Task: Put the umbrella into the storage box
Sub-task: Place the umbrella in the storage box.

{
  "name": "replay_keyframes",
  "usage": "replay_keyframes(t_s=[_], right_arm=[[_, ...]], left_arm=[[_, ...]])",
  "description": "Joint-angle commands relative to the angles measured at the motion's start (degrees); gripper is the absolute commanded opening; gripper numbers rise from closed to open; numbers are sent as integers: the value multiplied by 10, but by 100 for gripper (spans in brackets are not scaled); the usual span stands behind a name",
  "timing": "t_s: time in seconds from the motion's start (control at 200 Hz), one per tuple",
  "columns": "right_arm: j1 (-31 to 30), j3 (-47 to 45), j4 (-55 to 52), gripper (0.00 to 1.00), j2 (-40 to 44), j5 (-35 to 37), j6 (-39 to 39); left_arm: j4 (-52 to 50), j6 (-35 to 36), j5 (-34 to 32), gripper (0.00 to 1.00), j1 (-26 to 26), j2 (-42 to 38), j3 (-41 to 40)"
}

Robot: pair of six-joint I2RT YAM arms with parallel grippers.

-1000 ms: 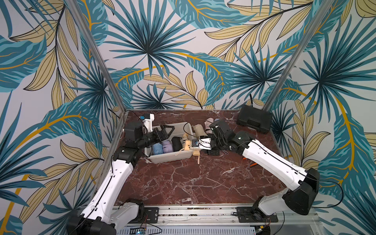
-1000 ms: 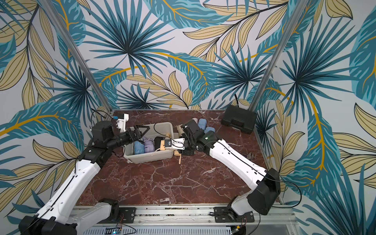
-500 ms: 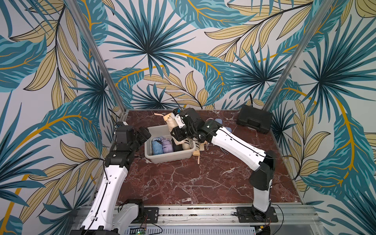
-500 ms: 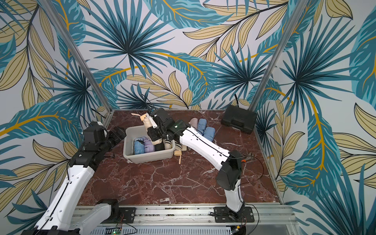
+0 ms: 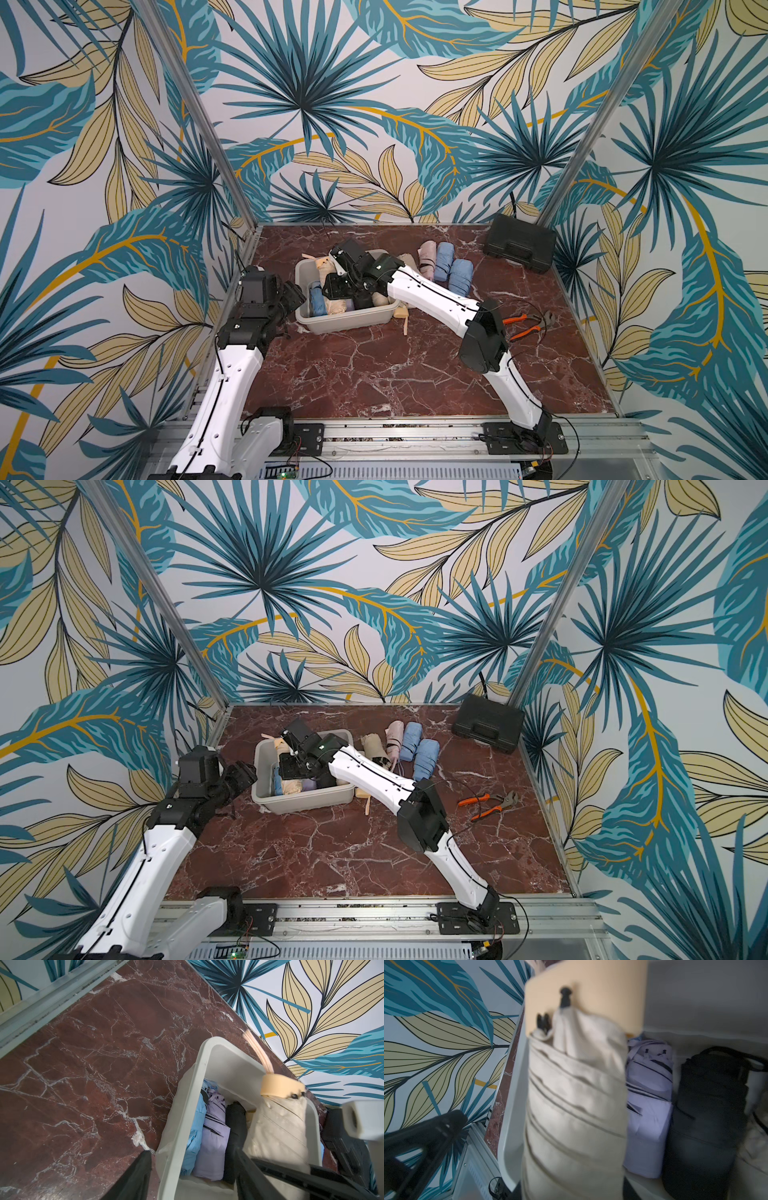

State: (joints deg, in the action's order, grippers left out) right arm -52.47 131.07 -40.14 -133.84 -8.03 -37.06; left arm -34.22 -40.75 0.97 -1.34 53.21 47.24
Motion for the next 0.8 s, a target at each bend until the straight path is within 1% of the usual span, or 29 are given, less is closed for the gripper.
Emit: replay_keyframes(t_s=[0.0, 0.11, 0.255, 0.371, 0.406, 0.446, 0.516, 0.566, 0.626, 0.641, 0.651, 0.796], right_arm=[[-8, 17, 52, 28, -17, -2, -39], [-16, 19, 90, 28, -44, 8, -74], [-18, 53, 101, 29, -90, 4, -91], [-18, 92, 80, 37, -123, 7, -103], [-18, 96, 79, 40, -129, 9, -106], [-19, 98, 80, 47, -132, 13, -108], [-20, 94, 82, 63, -134, 16, -105], [-20, 87, 87, 72, -129, 13, -99], [-20, 76, 90, 89, -116, 18, -88], [-20, 74, 91, 96, -111, 21, -83], [-20, 71, 91, 99, -108, 23, -80], [-20, 33, 91, 100, -36, 76, -24]], left_arm=[[23, 0, 1, 64, -6, -9, -32], [97, -2, 22, 60, -6, -10, -65], [147, 3, 31, 56, -6, -5, -83], [176, 6, 44, 52, -6, -4, -100], [181, 7, 46, 52, -6, -4, -105], [181, 7, 48, 51, -6, -4, -110], [200, 8, 52, 50, -6, -6, -116], [202, 7, 54, 50, -6, -8, -118], [201, 8, 54, 50, -6, -14, -117], [201, 9, 54, 50, -6, -16, -118], [200, 10, 53, 50, -6, -17, -117], [190, 18, 34, 54, -6, -40, -108]])
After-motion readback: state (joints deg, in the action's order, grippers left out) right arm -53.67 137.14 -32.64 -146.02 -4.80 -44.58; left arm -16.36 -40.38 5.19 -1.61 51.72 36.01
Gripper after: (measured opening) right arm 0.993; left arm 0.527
